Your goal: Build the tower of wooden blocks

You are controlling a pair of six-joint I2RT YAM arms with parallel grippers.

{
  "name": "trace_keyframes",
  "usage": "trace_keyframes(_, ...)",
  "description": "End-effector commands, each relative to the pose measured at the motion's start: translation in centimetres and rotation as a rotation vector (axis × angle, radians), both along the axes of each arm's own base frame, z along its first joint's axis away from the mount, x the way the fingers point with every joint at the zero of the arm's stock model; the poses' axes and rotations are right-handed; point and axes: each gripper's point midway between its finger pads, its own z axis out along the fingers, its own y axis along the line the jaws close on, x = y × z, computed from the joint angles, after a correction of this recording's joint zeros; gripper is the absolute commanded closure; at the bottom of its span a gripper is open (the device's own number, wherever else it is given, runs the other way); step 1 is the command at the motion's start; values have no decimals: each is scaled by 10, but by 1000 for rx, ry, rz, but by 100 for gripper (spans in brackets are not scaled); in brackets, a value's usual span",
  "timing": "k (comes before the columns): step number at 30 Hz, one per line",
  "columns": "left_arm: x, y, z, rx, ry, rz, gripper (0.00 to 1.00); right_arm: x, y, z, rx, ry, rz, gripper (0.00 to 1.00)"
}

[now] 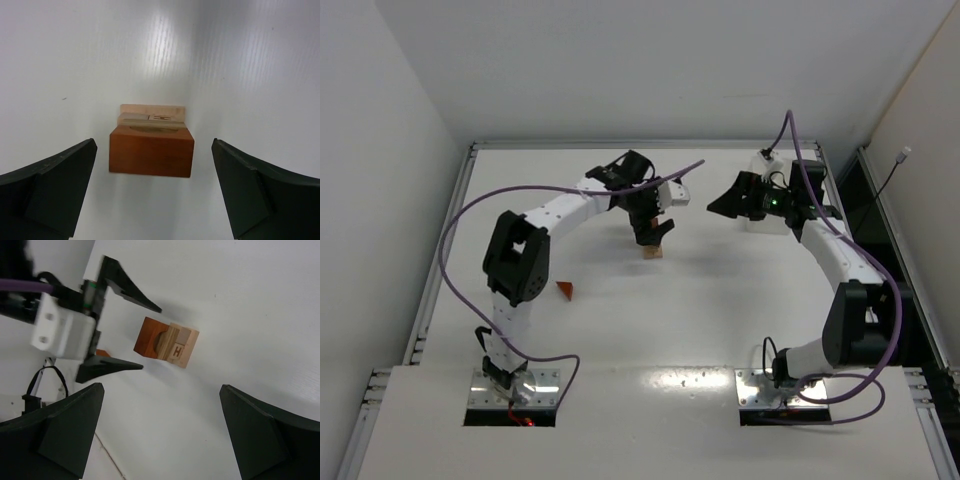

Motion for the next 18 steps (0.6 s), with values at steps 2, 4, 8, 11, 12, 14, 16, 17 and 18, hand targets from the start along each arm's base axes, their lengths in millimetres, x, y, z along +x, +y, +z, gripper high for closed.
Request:
trace_keyframes(2, 24, -4, 140, -266, -267, 191, 0, 11, -5, 14, -97, -111, 10, 0)
trace_keyframes(4, 24, 1, 176, -339, -297, 277, 0, 13, -9, 12, -132, -112, -3, 0)
trace_keyframes(8, 18, 23, 255, -438, -438, 419, 0, 11, -10, 10, -183, -136, 17, 0)
trace_keyframes(11, 10, 52, 285, -467, -479, 565, 0, 17, -8, 15, -287, -202, 40, 0)
trace_keyframes(12, 9, 62, 281, -440, -476, 613, 0, 18, -5, 19, -318, -230, 60, 0)
trace_keyframes(14, 6, 90, 257, -360, -431, 780, 0, 13, 17, 30, -400, -317, 167, 0)
trace_keyframes(16, 12, 128, 239, -334, -356, 952, 0, 2, 56, 32, -436, -348, 312, 1)
trace_keyframes(17, 8, 151, 222, -281, -320, 1033, 0, -2, 71, 31, -477, -402, 401, 1)
trace_keyframes(18, 12, 179, 213, -259, -303, 1122, 0, -13, 85, 25, -496, -392, 483, 1)
